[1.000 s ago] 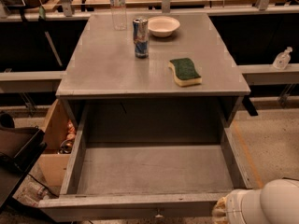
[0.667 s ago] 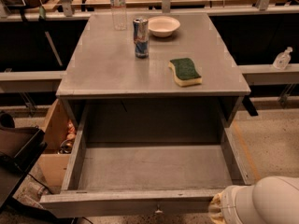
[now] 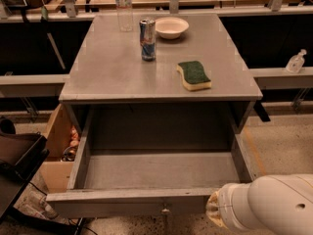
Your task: Close top drawer
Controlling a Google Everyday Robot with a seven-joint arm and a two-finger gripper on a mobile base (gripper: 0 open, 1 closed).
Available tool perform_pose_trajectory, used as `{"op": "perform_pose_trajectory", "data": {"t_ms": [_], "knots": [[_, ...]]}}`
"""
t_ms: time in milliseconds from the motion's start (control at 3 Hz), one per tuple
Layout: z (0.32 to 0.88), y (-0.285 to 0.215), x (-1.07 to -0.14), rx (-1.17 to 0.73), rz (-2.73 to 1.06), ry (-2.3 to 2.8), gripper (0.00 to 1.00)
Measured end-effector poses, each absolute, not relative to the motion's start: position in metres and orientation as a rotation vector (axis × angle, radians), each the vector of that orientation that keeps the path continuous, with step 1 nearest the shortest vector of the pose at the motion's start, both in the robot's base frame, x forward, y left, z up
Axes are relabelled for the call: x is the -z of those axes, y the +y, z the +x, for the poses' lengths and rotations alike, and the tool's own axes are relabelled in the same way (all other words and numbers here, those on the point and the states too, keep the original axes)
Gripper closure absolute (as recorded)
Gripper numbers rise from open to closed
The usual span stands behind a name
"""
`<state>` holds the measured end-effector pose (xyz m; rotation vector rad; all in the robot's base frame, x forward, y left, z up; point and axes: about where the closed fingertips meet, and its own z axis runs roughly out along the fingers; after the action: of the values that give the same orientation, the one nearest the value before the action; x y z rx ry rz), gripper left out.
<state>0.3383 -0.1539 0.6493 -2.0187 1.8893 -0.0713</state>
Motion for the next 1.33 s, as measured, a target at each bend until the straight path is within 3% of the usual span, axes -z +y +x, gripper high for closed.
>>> {"op": "perform_pose_trajectory", "data": {"t_ms": [1333], "knots": [[0.317, -0.153, -0.641, 0.039, -2.036, 1.882, 1.0]]}}
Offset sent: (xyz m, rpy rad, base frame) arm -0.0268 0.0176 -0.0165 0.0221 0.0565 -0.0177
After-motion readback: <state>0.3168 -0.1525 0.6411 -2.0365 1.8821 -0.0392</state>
